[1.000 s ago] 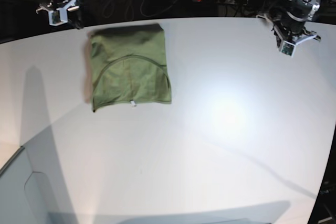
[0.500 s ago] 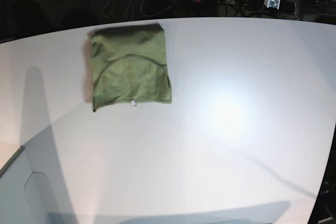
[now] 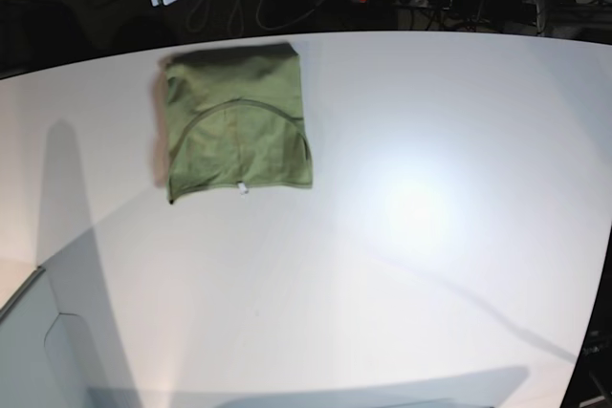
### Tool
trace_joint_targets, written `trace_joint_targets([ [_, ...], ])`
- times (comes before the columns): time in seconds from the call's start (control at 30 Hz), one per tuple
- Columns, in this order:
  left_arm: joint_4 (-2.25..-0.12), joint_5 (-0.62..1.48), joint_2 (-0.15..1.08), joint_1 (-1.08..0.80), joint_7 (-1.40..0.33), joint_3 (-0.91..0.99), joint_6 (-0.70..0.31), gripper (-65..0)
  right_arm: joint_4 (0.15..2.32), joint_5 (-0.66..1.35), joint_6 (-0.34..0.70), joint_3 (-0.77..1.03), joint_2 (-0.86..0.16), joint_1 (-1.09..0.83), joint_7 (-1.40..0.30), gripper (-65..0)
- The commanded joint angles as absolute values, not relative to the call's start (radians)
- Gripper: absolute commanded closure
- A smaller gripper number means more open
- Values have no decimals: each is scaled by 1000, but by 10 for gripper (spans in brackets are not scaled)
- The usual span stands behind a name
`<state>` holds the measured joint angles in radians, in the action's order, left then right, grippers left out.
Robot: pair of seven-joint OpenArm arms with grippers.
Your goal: Fold the T-shirt properly
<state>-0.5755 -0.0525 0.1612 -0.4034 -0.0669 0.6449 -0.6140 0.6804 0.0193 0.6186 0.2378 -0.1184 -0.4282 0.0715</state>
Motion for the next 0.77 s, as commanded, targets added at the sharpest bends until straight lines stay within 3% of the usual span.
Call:
trace_joint_targets([
  [0.0,-527,-45,180,-387,-30,645,-624,0,668,25,618,223,-131,-418,102,-1],
  [0.13,-392,-45,228,-312,-1,645,-599,0,579,25,395,154,-128,-366,177,-1],
  [0.4,-375,-81,223,-268,22,478,-381,0,403,27,-177,-36,-96,-268,271,-1],
  [0.57,-375,-67,180,-266,22,415,-335,0,397,27,-335,-122,-79,-266,278,-1],
  [0.73,-375,-61,150,-265,22,358,-278,0,395,28,-354,-176,-77,-251,274,-1],
])
